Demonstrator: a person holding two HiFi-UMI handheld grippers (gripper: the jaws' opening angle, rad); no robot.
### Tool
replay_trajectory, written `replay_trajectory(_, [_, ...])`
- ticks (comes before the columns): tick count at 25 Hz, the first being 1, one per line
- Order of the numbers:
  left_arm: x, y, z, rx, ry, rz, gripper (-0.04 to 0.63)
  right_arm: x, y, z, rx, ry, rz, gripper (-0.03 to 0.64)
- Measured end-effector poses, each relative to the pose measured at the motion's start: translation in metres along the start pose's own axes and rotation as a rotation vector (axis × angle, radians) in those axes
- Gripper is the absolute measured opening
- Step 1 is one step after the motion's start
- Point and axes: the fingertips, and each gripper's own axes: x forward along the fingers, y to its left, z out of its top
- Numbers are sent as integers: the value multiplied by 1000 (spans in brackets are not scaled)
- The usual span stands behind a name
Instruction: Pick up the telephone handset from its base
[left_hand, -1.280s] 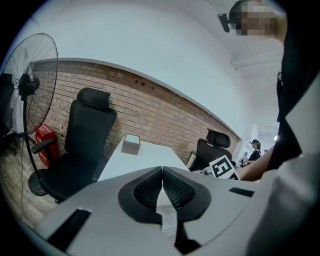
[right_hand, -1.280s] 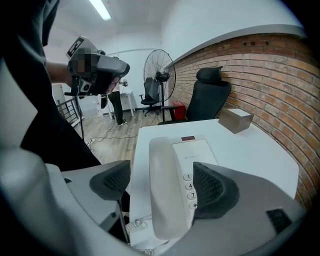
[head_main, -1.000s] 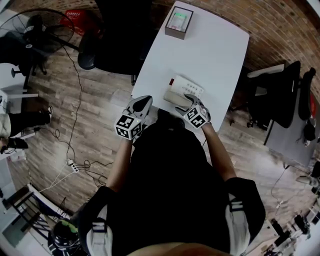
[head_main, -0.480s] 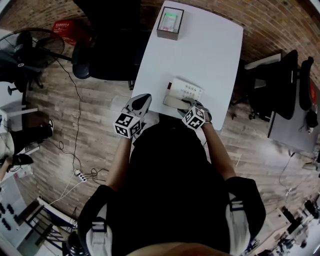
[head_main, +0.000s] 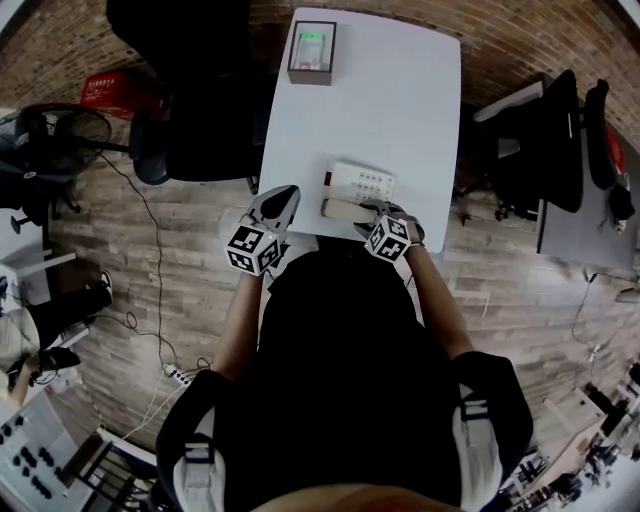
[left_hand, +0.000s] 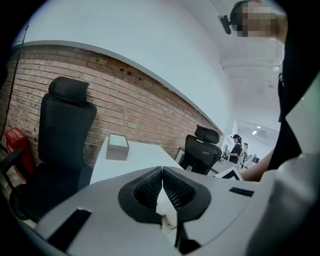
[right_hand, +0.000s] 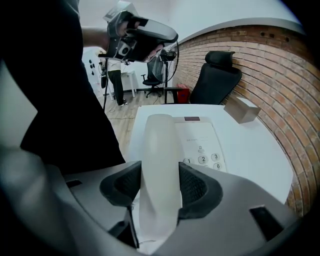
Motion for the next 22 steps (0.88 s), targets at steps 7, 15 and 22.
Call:
replay_trajectory(7, [6,5,3,6,4,-23,20,-9,-6,-2,58,-26,-36,209])
replay_trajectory(15, [8,6,5,12,-3,-39,20,-13,-11,6,59,-36,-58,209])
replay_trajectory(22, [6,7,-1,17,-9,-29,20,-14,-10,9,51,-55,-67,209])
